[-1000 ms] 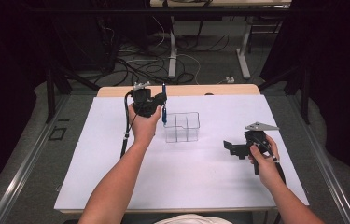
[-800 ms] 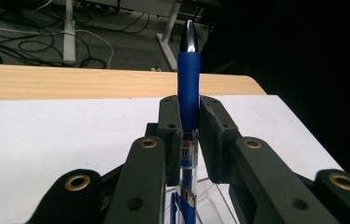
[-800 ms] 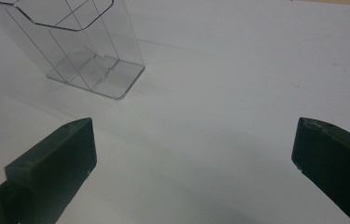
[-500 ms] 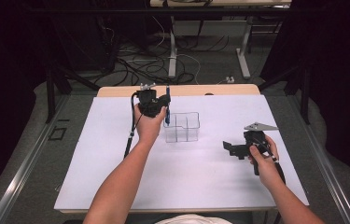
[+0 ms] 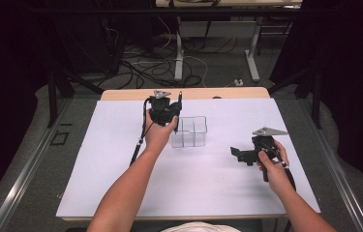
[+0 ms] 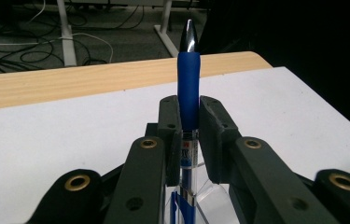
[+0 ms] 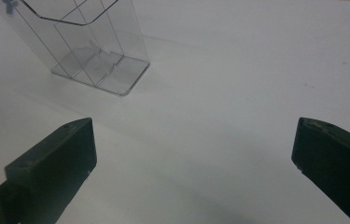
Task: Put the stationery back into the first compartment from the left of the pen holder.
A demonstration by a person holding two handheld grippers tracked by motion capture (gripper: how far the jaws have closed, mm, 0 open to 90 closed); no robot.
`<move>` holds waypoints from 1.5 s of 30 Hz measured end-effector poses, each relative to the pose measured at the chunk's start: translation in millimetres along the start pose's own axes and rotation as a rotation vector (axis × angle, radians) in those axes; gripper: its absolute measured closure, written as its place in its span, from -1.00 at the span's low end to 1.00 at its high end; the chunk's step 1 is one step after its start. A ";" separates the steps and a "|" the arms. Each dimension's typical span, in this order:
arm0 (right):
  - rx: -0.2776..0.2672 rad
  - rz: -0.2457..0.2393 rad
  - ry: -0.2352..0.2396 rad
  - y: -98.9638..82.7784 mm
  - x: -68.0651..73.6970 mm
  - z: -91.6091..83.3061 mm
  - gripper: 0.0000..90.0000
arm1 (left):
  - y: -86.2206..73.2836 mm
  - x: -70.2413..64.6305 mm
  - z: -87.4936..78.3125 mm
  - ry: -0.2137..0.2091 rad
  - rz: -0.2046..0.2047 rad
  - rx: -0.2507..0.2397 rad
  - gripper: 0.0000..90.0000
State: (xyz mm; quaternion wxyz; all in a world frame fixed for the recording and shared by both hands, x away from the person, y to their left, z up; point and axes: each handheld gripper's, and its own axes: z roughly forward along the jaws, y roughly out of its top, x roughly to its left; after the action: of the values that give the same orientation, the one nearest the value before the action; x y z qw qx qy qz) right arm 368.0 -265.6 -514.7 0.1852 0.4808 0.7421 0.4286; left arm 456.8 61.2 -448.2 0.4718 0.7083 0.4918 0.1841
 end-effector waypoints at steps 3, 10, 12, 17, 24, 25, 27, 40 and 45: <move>-0.001 0.002 0.001 0.0 0.7 0.4 -1.00 | -2.9 -1.1 1.8 0.009 0.040 0.017 0.76; 0.005 -0.001 0.007 -0.3 1.0 0.8 -1.00 | -8.2 -1.0 2.8 0.013 0.058 0.029 0.76; 0.004 -0.004 0.004 -0.3 1.0 1.0 -1.00 | -9.4 -0.8 2.9 0.014 0.057 0.029 0.76; 0.005 -0.005 0.003 -0.4 1.1 1.1 -1.00 | -10.8 0.1 2.0 0.014 0.063 0.040 0.76; 0.006 -0.006 0.004 -0.5 1.0 1.1 -1.00 | -11.4 -0.6 -3.7 -0.002 0.066 0.037 0.65; 0.006 -0.006 0.005 -0.4 0.9 1.0 -1.00 | -10.8 -0.4 -5.5 -0.005 0.065 0.032 0.59; 0.006 -0.005 0.004 -0.4 0.9 1.0 -1.00 | -9.8 -0.2 -8.9 -0.005 0.064 0.017 0.55; 0.003 -0.004 0.006 -0.1 0.9 -0.2 -1.00 | -1.6 5.3 -31.7 -0.066 0.071 -0.034 0.02; 0.000 -0.003 0.000 0.1 1.0 -0.2 -1.00 | 0.5 7.4 -40.7 -0.064 0.092 -0.046 -0.20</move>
State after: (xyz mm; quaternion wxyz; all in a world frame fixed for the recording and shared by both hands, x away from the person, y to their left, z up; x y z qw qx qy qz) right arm 367.4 -264.9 -514.3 0.1856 0.4799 0.7429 0.4282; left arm 430.8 87.5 -429.4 0.4945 0.7247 0.4388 0.1942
